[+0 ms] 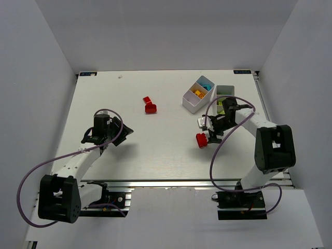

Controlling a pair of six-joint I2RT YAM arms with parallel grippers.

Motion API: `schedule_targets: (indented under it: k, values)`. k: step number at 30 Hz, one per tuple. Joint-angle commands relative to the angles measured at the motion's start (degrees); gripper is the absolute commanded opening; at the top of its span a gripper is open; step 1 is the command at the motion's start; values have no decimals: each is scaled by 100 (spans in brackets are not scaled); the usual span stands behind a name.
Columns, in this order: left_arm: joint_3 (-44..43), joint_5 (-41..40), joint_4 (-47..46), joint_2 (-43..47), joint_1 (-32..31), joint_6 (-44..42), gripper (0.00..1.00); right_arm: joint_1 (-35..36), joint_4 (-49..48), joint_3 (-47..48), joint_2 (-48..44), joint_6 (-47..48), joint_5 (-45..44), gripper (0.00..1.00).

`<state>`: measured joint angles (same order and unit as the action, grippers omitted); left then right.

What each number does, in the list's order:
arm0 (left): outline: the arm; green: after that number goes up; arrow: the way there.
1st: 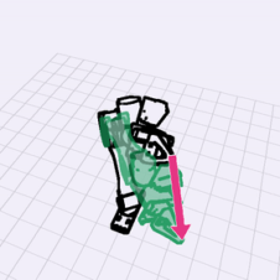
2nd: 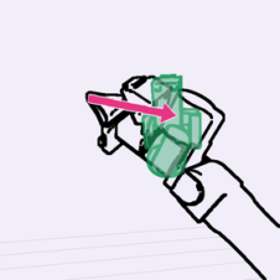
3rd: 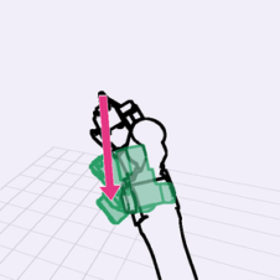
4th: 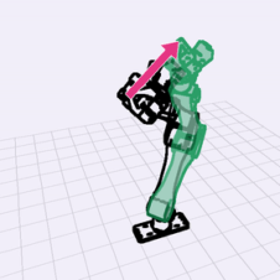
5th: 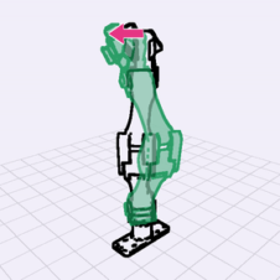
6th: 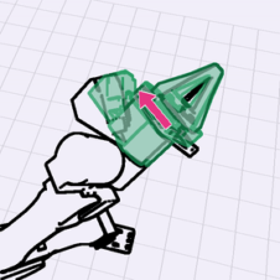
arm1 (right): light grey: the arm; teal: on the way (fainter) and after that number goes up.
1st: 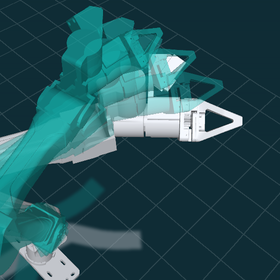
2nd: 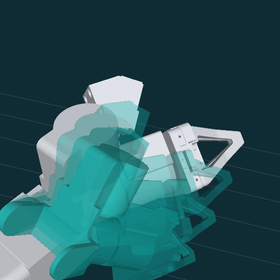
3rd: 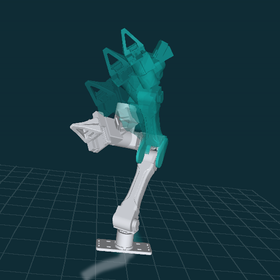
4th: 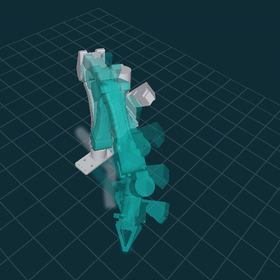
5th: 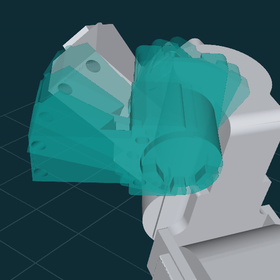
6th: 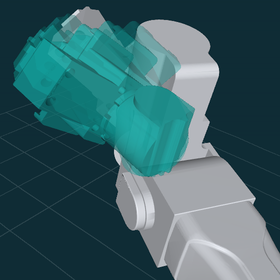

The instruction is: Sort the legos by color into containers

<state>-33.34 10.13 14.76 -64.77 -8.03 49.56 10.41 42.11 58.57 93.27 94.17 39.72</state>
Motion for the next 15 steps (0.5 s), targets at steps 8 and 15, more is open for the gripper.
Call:
schedule_targets:
  k: [8,15]
  values:
    - [30,156,-158,26,3,19,66,277,245,349,428,-4,44,89]
    - [30,209,-237,-79,3,27,66,373,-122,173,481,-328,-227,90]
